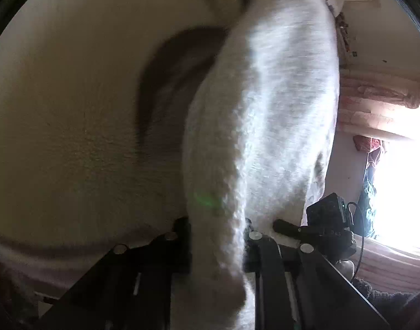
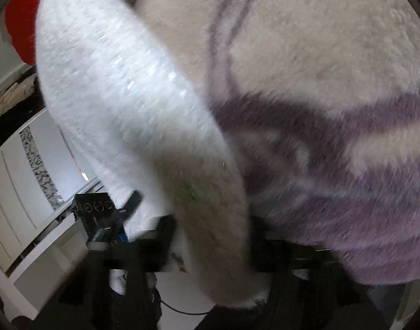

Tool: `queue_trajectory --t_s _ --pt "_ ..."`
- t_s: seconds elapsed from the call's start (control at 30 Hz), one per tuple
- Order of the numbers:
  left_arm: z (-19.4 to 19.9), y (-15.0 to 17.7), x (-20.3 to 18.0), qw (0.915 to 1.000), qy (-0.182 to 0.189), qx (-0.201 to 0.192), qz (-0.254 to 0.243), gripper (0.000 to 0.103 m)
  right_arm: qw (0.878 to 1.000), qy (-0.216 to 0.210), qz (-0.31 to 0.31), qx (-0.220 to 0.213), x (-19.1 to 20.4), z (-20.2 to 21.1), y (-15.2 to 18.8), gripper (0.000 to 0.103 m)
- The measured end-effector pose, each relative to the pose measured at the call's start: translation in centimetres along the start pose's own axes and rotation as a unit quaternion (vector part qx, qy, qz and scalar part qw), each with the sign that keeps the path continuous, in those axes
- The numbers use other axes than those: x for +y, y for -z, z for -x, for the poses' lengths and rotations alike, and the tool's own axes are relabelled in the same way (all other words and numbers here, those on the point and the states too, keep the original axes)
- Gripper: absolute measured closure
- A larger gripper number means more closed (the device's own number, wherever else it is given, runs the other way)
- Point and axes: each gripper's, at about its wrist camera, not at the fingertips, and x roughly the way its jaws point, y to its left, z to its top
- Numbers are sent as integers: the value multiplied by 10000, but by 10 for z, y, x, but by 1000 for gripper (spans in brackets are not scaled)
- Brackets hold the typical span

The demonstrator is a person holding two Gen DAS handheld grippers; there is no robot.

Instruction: Fold large clothes

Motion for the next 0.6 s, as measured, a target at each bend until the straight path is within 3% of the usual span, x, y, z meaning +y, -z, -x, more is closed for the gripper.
queue_trajectory --t_s 0.13,0.3,0.43,0.5,0.6 --pt "44 -7 -39 9989 195 -334 -253 90 9989 -318 315 135 43 12 19 82" --pt "84 -56 -92 9935 703 -764 -460 90 9933 -885 735 53 107 60 15 83" --pt "81 -118 -117 9883 1090 -1016 -324 90 9879 -1403 595 -272 141 102 -23 83" --pt "58 -152 -141 9877 1148 -1040 -200 90 9840 -1652 454 -492 156 118 -52 83" --pt "39 -203 -120 9876 1258 -927 122 89 9796 -1869 82 -730 161 131 -99 83"
